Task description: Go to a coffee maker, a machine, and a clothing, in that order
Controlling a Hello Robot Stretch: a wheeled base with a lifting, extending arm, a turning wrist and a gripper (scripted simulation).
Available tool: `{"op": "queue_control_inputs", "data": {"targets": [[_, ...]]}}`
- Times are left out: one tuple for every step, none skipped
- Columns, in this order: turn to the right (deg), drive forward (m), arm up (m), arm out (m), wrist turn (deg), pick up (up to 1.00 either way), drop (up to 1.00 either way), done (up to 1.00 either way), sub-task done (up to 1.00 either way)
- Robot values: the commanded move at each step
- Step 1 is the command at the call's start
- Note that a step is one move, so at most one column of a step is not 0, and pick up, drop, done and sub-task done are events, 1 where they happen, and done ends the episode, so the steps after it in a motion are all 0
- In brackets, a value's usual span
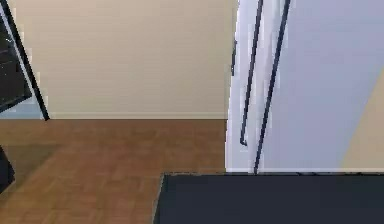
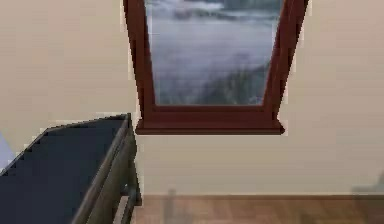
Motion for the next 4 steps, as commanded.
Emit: {"op": "queue_control_inputs", "data": {"targets": [[-45.0, 0.0, 0.0, 0.0, 0.0, 0.0, 0.0, 0.0, 0.0], [-45.0, 0.0, 0.0, 0.0, 0.0, 0.0, 0.0, 0.0, 0.0], [-36.0, 0.0, 0.0, 0.0, 0.0, 0.0, 0.0, 0.0, 0.0], [0.0, 0.5, 0.0, 0.0, 0.0, 0.0, 0.0, 0.0, 0.0]]}}
